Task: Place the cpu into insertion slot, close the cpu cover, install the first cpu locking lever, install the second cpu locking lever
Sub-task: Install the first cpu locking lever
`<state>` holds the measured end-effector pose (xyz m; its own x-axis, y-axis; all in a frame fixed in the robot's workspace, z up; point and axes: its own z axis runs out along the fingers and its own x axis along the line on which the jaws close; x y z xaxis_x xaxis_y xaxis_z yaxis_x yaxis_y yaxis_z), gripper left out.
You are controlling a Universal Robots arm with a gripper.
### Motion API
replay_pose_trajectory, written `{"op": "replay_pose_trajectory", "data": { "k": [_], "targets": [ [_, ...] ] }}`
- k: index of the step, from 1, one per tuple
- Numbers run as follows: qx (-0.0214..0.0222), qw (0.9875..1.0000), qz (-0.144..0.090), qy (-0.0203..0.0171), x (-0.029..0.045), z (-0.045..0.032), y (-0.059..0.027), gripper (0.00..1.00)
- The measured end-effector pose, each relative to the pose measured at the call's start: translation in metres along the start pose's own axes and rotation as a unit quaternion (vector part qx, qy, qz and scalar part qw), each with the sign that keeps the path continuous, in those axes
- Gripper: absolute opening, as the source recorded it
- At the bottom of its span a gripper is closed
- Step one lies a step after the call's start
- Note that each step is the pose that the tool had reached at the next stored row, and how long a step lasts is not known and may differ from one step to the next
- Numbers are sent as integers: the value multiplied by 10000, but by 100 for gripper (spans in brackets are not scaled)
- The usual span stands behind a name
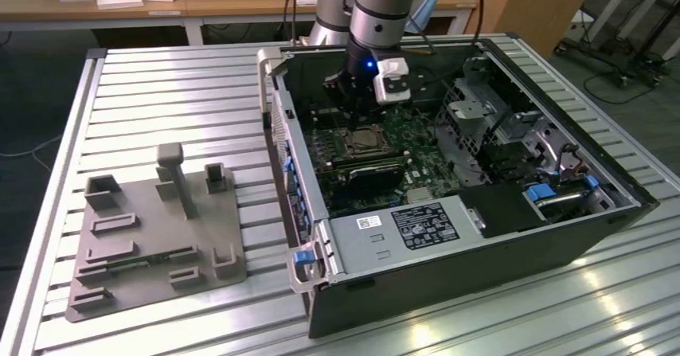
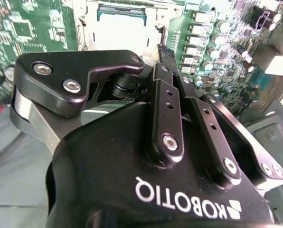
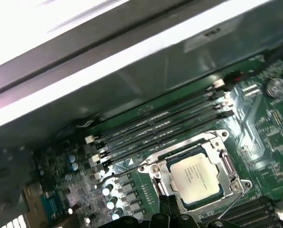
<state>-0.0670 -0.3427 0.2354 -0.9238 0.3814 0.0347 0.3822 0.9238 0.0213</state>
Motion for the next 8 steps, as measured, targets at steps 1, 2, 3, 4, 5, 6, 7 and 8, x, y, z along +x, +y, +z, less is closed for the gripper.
{"op": "replay_pose_trajectory", "data": {
  "k": [1, 2, 3, 4, 5, 6, 7, 8],
  "targets": [
    [3, 10000, -92, 2, 0, 1, 0, 10],
    [6, 9998, -183, 4, 0, 2, 0, 10],
    [9, 9996, -272, 6, 0, 4, 0, 10],
    [12, 9993, -363, 7, 0, 5, 0, 10],
    [16, 9990, -457, 9, 0, 7, 0, 10],
    [19, 9985, -550, 12, 0, 8, 0, 10],
    [22, 9980, -637, 13, 0, 9, 0, 10],
    [25, 9974, -726, 15, 0, 11, 0, 10]
  ]
}}
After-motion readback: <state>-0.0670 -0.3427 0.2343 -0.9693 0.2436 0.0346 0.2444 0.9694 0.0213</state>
